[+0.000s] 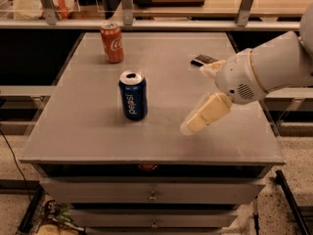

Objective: Move pepsi can near coke can

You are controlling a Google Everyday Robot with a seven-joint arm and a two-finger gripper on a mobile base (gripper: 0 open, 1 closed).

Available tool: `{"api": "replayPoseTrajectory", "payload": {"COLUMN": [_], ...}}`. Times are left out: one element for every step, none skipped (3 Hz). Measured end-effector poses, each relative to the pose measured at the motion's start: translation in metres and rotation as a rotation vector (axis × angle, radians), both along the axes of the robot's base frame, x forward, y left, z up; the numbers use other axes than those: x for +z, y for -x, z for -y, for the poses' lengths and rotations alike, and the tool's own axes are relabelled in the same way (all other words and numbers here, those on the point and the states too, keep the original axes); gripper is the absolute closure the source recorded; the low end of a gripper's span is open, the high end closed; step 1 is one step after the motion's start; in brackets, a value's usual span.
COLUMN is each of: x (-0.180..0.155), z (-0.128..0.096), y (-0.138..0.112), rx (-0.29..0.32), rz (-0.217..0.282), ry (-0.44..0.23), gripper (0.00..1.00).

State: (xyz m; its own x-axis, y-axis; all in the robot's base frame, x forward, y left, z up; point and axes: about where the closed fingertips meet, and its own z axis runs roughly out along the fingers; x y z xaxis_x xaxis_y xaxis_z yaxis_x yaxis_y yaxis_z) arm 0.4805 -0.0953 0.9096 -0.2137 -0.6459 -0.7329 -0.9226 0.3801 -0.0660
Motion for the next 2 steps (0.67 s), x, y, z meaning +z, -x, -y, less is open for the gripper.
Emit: {"api": "replayPoseTrajectory", "payload": {"x": [-0.012,-0.016], "z": [-0.023,-0.043], "y": [-0.012,-0.019], "rx": [0.034,0.064], "rz": [0.028,0.05], "ry": [-0.153,-0.27], "gripper": [0.0,0.0]}}
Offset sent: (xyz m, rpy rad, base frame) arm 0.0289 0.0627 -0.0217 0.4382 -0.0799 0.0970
